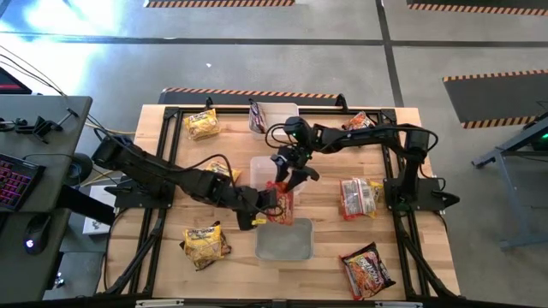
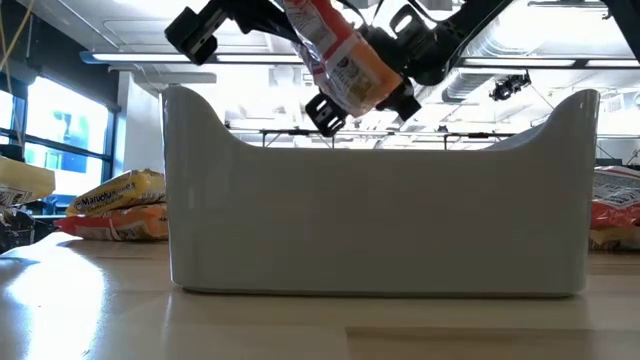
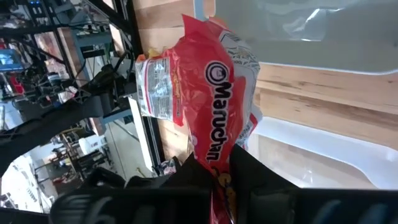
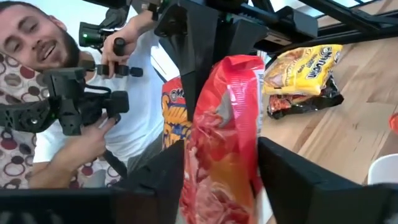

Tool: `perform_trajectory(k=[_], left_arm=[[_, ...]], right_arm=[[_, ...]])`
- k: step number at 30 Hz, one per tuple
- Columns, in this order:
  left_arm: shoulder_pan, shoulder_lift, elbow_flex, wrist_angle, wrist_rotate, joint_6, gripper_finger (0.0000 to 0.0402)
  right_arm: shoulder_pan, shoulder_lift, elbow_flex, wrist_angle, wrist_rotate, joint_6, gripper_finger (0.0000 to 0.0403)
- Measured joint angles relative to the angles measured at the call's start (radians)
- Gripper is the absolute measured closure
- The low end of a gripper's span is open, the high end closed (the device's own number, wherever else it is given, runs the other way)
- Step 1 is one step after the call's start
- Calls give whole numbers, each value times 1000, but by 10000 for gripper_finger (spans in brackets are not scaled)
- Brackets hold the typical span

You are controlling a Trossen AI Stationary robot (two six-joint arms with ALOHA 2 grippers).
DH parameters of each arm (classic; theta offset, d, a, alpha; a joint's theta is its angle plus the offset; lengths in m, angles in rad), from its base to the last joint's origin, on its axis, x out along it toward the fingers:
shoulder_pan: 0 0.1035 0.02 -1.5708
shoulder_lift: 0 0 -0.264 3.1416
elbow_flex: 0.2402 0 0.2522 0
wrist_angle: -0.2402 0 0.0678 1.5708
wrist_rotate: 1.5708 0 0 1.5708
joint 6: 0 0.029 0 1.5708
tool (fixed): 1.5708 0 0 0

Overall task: Sort Maruchan noodles
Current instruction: Put the orange noodle pack into the transparent bin

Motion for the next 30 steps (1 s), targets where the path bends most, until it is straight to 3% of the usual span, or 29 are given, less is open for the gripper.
perform_trajectory(k=[8,16,30], left_arm=[[0,0,0,4,-32,-33,396],[-1,0,0,8,-126,-216,387],[5,-68,1,-99,-272,-735,342]], right_arm=[[0,0,0,-9,15,-3,314],[-22,0,0,-10,12,-46,368],[-86,-65,0,-49,87,-158,396]])
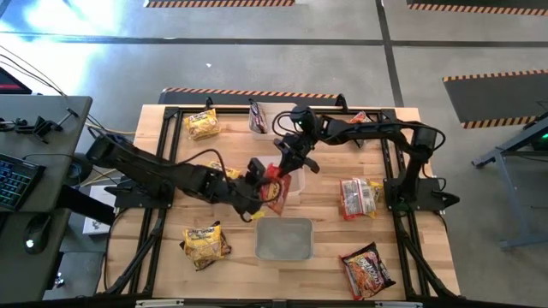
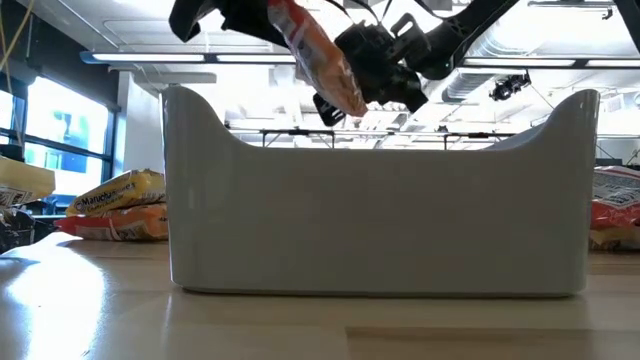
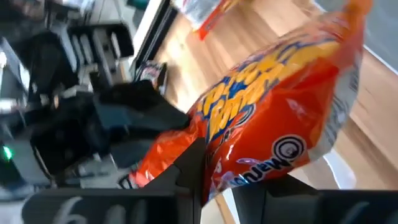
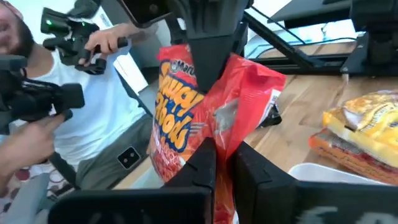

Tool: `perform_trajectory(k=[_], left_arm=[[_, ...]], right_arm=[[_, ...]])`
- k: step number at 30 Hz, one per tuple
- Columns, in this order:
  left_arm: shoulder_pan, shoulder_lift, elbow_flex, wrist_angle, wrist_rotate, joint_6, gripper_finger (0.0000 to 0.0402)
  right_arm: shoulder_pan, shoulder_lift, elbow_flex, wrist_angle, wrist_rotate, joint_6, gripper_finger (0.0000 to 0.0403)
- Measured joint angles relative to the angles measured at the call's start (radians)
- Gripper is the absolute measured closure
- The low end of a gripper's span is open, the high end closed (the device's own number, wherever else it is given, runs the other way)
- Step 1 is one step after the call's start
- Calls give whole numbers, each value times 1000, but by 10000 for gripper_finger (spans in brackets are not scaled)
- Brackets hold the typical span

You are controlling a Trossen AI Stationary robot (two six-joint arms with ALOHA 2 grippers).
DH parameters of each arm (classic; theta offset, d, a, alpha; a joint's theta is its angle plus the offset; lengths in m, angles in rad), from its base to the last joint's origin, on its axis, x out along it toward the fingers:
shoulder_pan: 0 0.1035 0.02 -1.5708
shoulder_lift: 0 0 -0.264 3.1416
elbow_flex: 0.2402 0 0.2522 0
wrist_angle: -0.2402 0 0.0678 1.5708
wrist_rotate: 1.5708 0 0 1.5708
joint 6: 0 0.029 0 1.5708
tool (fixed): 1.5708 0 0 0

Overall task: Sort Maruchan noodles
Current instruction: Put the orange noodle pack into the transparent bin

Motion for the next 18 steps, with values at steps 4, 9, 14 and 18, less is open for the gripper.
perform_trajectory(k=[4,9,14,18], left_arm=[[12,-9,0,-39,-15,-112,342],[17,-8,0,-111,-37,-79,342],[17,-8,0,-108,-41,20,347],[17,-8,0,-107,-55,-24,357]], right_arm=[[-5,-2,0,-12,31,-28,402],[-3,-2,0,-48,72,-76,403],[-3,-2,0,-55,68,-86,403],[-3,-2,-1,-54,71,-102,403]])
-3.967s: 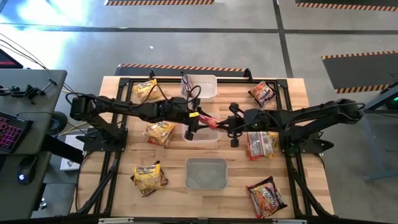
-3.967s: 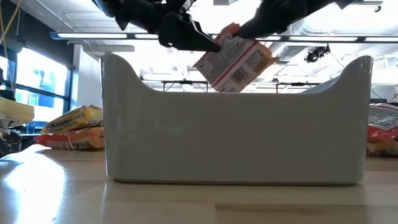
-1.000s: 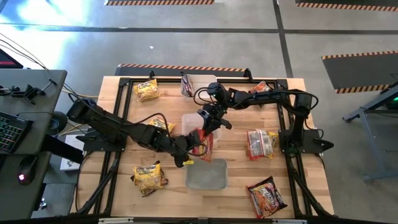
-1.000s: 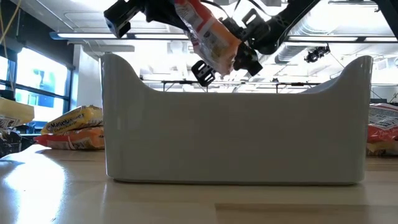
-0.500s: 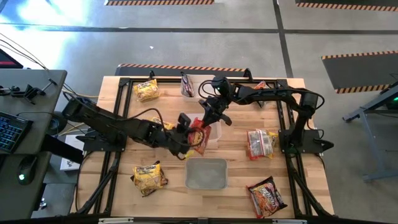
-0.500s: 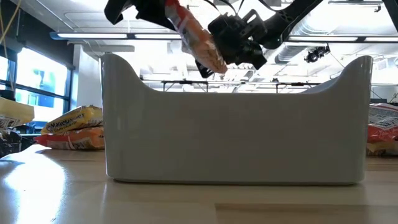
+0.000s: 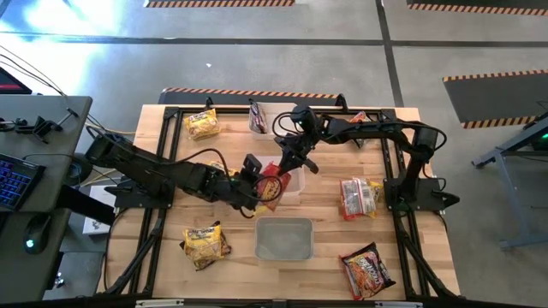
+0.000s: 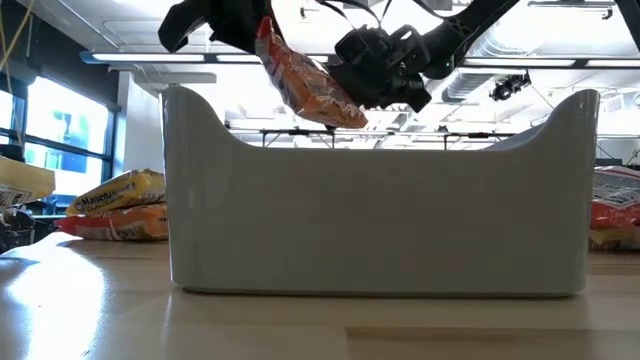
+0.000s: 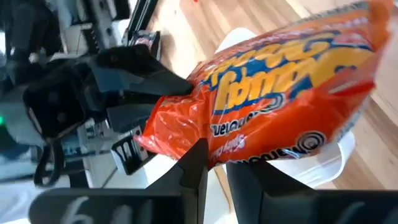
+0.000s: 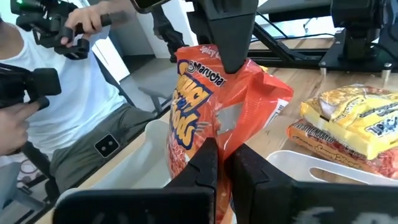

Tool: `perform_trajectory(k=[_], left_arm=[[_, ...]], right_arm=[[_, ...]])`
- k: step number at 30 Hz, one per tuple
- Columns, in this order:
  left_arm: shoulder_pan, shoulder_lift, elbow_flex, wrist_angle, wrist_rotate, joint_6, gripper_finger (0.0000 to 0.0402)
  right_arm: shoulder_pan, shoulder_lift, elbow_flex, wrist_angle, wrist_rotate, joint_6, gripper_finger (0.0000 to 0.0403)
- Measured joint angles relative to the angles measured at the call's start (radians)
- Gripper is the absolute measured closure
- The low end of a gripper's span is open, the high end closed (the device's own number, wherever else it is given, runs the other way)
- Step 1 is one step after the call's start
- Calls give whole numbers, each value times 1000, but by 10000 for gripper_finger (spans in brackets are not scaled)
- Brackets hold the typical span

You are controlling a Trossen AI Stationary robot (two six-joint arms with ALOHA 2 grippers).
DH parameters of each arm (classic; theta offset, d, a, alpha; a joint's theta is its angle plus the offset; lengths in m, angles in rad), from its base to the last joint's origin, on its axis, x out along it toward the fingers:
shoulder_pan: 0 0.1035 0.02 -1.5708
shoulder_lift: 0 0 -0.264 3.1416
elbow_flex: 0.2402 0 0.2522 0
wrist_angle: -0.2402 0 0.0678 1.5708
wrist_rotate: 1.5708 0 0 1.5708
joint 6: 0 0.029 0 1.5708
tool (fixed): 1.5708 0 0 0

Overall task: Sort Maruchan noodles
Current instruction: Put the orange noodle pack into the transparent bin

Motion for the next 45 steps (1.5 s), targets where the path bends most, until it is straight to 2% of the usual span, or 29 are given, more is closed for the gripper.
perform_trajectory(k=[4,7,13,18,23,25,32,38,42,45], left_arm=[[6,0,0,-49,-17,-147,351],[21,-17,0,-147,-19,-301,337],[70,-89,-3,-305,91,-634,315],[152,-159,-13,-251,311,-884,315],[259,-187,-37,-67,639,-1151,307],[288,-185,-41,-32,700,-1217,296],[331,-89,-42,-17,788,-1258,234],[354,-53,-42,-30,777,-1187,186],[374,-53,-42,-27,764,-1160,183],[388,-53,-42,-27,764,-1154,206]], right_arm=[[-5,0,0,-2,19,-34,403],[-16,0,-1,-6,10,-63,402],[-21,0,-2,-2,18,-106,402],[-18,0,-2,-3,63,-127,402],[-18,0,-2,-4,107,-133,402],[-18,0,-2,-4,111,-137,402],[-11,0,-2,-5,138,-150,402],[-11,1,-2,-2,138,-157,402],[-11,1,-2,3,138,-163,402],[-11,1,-2,16,139,-159,402]])
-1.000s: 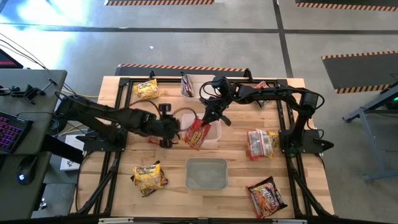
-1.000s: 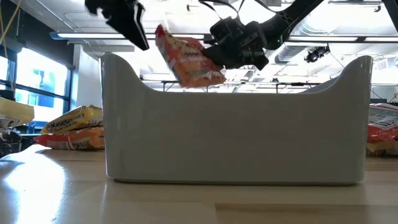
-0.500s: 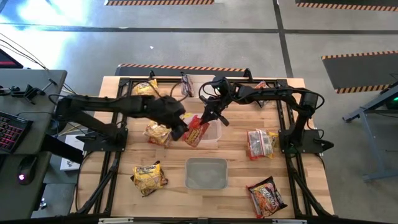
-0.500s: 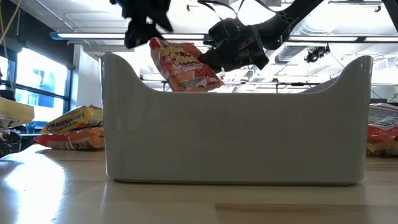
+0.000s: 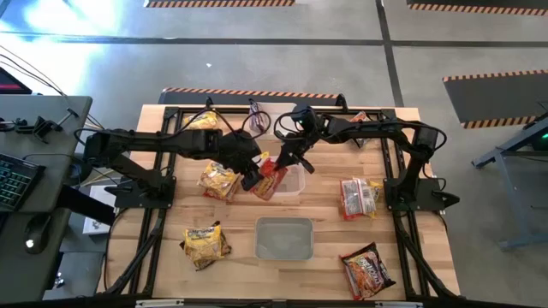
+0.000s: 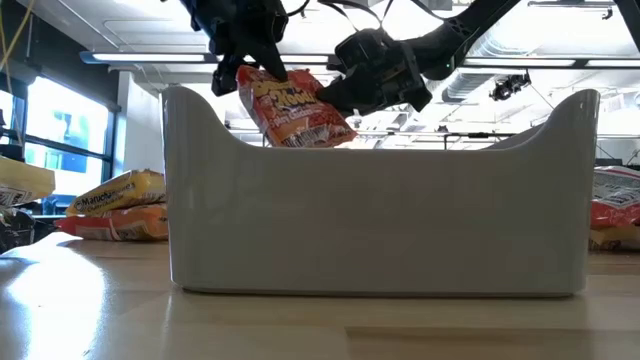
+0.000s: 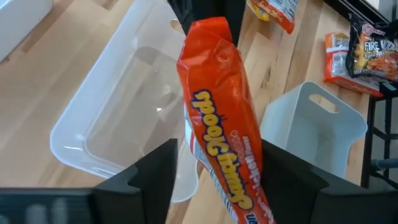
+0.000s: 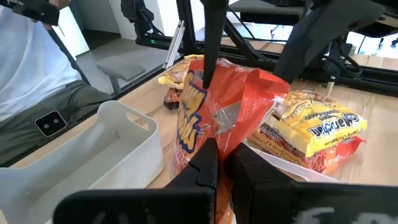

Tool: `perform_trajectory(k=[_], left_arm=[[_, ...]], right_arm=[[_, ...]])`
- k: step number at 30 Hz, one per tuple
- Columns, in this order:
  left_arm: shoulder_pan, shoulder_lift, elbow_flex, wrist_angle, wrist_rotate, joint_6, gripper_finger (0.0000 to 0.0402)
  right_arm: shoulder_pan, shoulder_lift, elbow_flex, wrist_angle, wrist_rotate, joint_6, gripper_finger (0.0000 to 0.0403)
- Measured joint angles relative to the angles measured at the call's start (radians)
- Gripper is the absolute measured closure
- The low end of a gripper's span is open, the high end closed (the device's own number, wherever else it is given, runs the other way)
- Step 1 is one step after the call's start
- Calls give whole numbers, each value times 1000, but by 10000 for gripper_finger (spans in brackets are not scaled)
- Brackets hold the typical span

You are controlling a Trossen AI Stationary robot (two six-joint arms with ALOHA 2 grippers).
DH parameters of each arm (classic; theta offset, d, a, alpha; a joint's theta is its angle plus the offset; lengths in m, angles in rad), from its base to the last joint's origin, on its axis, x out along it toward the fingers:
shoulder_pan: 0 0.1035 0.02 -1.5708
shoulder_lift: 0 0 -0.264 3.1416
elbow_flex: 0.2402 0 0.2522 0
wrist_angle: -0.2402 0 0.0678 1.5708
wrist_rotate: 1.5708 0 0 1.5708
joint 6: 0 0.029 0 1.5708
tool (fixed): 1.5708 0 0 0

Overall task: Sort Maruchan noodles
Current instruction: Put the orange noodle pack into the transparent bin

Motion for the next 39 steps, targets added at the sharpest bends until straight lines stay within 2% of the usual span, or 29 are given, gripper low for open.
perform_trajectory(k=[8,11,17,20,23,26,29,33,39], left_arm=[[10,0,0,2,8,81,342],[24,0,1,6,55,74,390],[52,-2,55,-47,41,-8,399],[76,-3,102,-103,-9,-68,401],[98,-3,122,-144,-40,-168,401],[111,-3,123,-180,-67,-293,401],[109,1,123,-208,-88,-395,401],[84,28,123,-215,-120,-504,401],[42,98,123,-211,-157,-598,401]], right_arm=[[0,0,0,12,21,36,402],[0,-4,0,18,42,91,395],[-13,-99,1,-86,133,108,331],[-25,-184,1,-212,230,85,292],[-33,-273,1,-337,370,80,274],[-34,-349,-11,-436,532,65,284],[-22,-412,-63,-438,637,96,322],[16,-479,-190,-345,678,157,390],[103,-525,-419,-75,717,260,386]])
